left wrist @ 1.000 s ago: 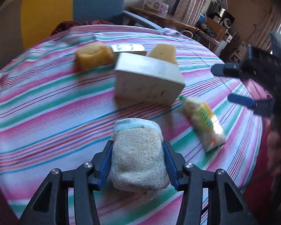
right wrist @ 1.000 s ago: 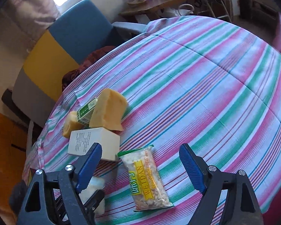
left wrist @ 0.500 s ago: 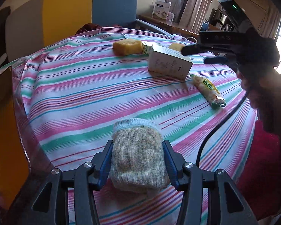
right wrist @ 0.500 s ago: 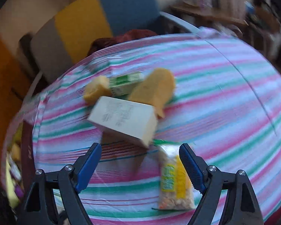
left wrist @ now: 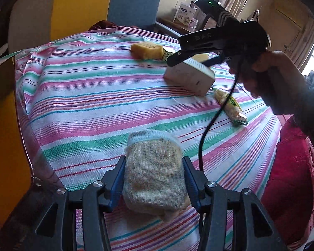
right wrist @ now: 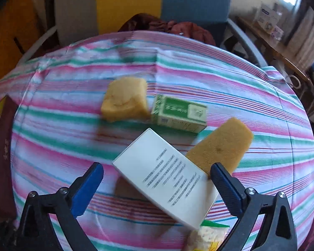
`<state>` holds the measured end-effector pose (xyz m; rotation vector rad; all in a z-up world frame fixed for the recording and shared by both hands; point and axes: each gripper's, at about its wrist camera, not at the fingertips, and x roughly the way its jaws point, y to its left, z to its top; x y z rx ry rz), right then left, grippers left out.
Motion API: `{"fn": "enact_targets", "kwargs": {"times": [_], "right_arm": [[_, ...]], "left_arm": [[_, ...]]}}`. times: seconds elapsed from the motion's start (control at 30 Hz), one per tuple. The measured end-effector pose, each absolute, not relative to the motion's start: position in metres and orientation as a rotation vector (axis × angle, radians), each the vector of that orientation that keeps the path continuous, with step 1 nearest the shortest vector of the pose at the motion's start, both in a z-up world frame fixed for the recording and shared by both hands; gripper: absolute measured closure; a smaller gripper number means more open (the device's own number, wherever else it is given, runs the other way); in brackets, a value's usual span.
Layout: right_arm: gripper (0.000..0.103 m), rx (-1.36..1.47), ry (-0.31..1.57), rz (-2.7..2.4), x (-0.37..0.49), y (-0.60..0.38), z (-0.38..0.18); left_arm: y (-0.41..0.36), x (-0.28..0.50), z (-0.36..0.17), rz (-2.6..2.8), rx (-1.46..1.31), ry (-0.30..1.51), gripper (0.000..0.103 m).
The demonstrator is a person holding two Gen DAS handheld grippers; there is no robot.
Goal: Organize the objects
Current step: 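Hold the sock bundle in the left gripper while right grasps the white paper box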
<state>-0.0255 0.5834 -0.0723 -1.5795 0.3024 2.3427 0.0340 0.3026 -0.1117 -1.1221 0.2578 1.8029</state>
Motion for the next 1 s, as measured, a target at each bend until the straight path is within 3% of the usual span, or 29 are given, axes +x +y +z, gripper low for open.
{"fn": "enact_targets", "kwargs": {"times": [0.1,0.53,0.6,0.63,0.87,1.0], "right_arm": [[0.004,-1.725,0.517,2.382,-0.017,0.570,-0.079],[0.004,-1.566,0.627,2.331,0.003,0.562,-0.091],[0.020,-1.539,0.629,2.318,0.005,0.560,-0.092],[0.051,-1.534,0.625,2.300,0.008,0.558,-0.093],[0.052,-1.579,0.521,2.356,0.033,0.508,-0.097],[0.052,-1.540,0.558,2.372,0.045,0.504,-0.098]], "left_arm": [[0.301,0.033,-0.112,1.802,-1.126,0.249,0.051],[0.298,0.035,-0.111,1.817,-1.129,0.248,0.050],[0.299,0.036,-0.112,1.820,-1.119,0.252,0.050],[0.298,0.037,-0.112,1.820,-1.112,0.255,0.050],[0.292,0.043,-0.106,1.852,-1.101,0.290,0.052],[0.278,0.050,-0.096,1.861,-1.099,0.294,0.052]]}}
